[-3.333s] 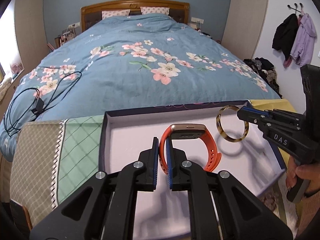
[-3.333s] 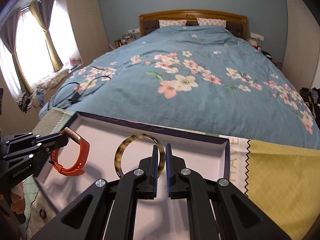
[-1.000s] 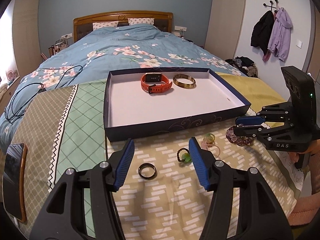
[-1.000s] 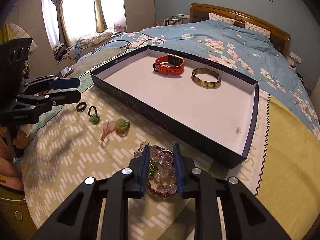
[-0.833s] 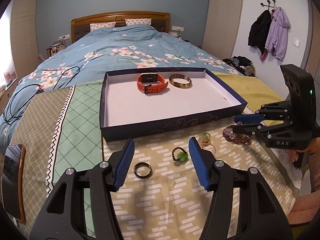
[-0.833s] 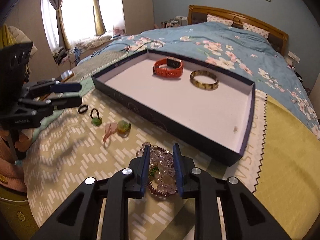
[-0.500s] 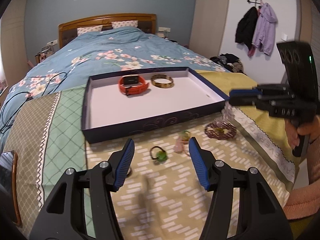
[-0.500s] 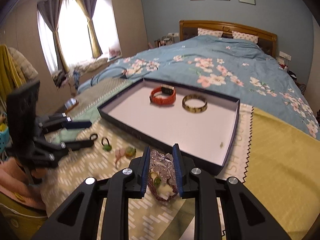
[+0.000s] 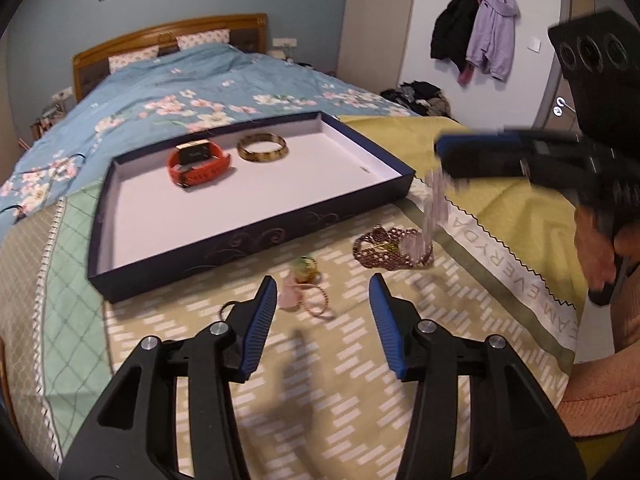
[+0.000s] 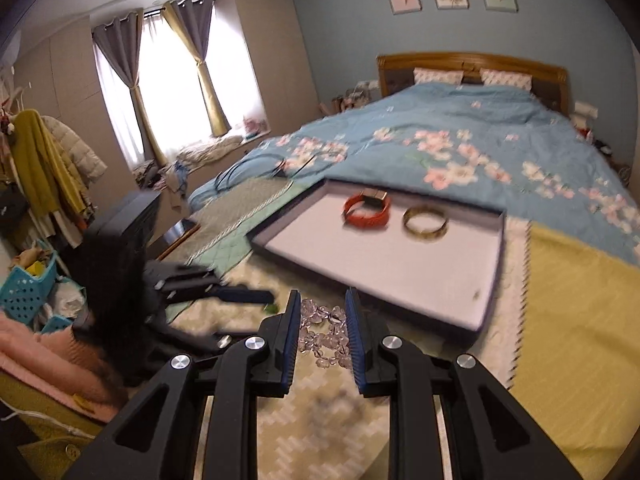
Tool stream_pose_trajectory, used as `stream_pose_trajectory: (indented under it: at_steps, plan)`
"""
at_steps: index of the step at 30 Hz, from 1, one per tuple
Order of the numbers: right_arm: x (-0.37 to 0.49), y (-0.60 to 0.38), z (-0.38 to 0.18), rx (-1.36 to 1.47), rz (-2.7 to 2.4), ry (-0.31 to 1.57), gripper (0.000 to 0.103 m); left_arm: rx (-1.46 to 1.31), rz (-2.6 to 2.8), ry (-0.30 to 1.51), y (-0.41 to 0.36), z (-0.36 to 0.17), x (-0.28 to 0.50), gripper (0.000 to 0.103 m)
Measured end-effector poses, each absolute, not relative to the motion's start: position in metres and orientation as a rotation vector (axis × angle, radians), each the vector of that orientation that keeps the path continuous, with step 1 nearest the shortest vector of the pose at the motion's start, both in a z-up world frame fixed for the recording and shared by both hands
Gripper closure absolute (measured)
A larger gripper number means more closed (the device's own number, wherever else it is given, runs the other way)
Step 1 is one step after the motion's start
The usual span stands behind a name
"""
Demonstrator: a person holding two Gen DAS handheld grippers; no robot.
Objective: Organize jewelry
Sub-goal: 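Grasp the clear crystal bead bracelet with the right tool, then grasp the pink ring with the left tool while the right tool carries the crystal bracelet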
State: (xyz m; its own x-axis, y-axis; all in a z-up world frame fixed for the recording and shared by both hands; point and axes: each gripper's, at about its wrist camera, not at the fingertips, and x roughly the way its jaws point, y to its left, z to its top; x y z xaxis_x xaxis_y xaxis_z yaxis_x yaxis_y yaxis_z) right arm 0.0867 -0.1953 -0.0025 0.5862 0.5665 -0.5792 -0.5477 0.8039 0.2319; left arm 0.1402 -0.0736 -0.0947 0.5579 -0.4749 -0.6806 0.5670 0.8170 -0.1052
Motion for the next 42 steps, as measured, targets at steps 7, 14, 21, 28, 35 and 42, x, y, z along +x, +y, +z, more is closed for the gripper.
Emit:
stream_pose_trajectory:
  at_steps: [7, 14, 21, 28, 35, 42]
  plan:
    - [0.078, -0.189, -0.043, 0.053, 0.666, 0.813, 0.082, 0.117, -0.642, 0.867, -0.081, -0.11, 0.164, 0.059]
    - [0.075, -0.19, -0.059, 0.043, 0.643, 0.857, 0.081, 0.116, -0.611, 0.892, -0.081, -0.117, 0.173, 0.06]
    - [0.069, -0.194, -0.068, 0.029, 0.616, 0.881, 0.066, 0.115, -0.594, 0.884, -0.081, -0.115, 0.176, 0.059]
    - [0.069, -0.186, -0.072, -0.016, 0.592, 0.879, 0.075, 0.119, -0.577, 0.905, -0.083, -0.118, 0.184, 0.068]
    - [0.067, -0.183, -0.07, -0.032, 0.603, 0.86, 0.084, 0.106, -0.557, 0.905, -0.078, -0.118, 0.182, 0.086]
    - [0.069, -0.187, -0.056, 0.028, 0.627, 0.827, 0.095, 0.069, -0.567, 0.89, -0.068, -0.113, 0.17, 0.086]
